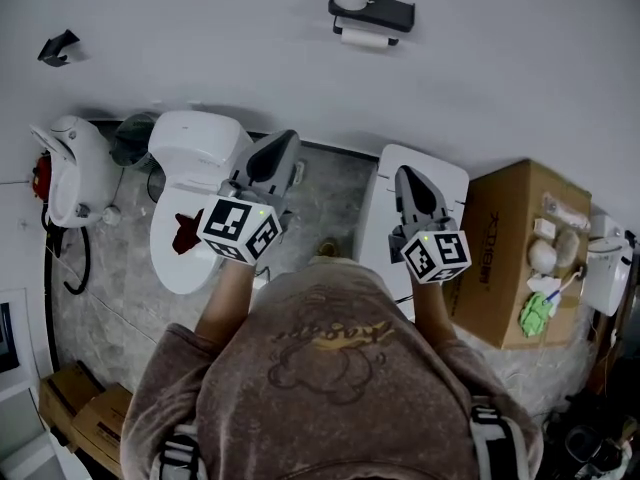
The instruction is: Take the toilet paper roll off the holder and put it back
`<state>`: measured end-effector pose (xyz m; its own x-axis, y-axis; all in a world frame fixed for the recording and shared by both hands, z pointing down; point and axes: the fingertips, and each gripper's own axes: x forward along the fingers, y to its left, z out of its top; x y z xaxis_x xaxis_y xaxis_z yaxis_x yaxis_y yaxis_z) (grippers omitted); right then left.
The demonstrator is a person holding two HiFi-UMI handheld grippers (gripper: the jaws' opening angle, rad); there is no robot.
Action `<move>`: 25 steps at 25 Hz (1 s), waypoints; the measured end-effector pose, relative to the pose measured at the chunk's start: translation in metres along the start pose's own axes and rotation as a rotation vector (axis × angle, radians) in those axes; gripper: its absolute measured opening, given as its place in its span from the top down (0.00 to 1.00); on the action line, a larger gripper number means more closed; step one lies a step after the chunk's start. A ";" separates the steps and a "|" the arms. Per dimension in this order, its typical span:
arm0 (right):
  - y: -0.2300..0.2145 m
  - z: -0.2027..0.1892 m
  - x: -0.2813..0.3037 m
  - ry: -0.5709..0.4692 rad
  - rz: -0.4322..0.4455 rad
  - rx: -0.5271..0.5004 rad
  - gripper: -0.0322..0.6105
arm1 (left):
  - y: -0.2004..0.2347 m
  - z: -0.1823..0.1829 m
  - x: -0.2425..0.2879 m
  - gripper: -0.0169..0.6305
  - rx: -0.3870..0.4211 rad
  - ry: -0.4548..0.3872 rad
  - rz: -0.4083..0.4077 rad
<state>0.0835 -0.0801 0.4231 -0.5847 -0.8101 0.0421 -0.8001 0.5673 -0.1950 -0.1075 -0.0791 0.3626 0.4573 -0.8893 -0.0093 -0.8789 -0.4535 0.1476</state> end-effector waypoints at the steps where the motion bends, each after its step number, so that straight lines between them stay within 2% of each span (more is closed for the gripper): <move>1: -0.004 0.001 0.006 0.002 0.007 -0.002 0.96 | 0.003 0.001 0.006 0.94 -0.001 -0.001 0.005; 15: -0.038 0.014 0.052 -0.008 0.022 0.012 0.96 | 0.029 0.017 0.059 0.94 0.003 -0.025 0.027; 25: -0.044 0.023 0.077 -0.020 -0.030 0.018 0.96 | 0.044 0.043 0.087 0.94 0.021 -0.037 -0.041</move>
<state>0.0769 -0.1705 0.4124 -0.5577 -0.8296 0.0286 -0.8145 0.5403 -0.2113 -0.1117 -0.1787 0.3259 0.4880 -0.8713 -0.0514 -0.8625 -0.4904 0.1252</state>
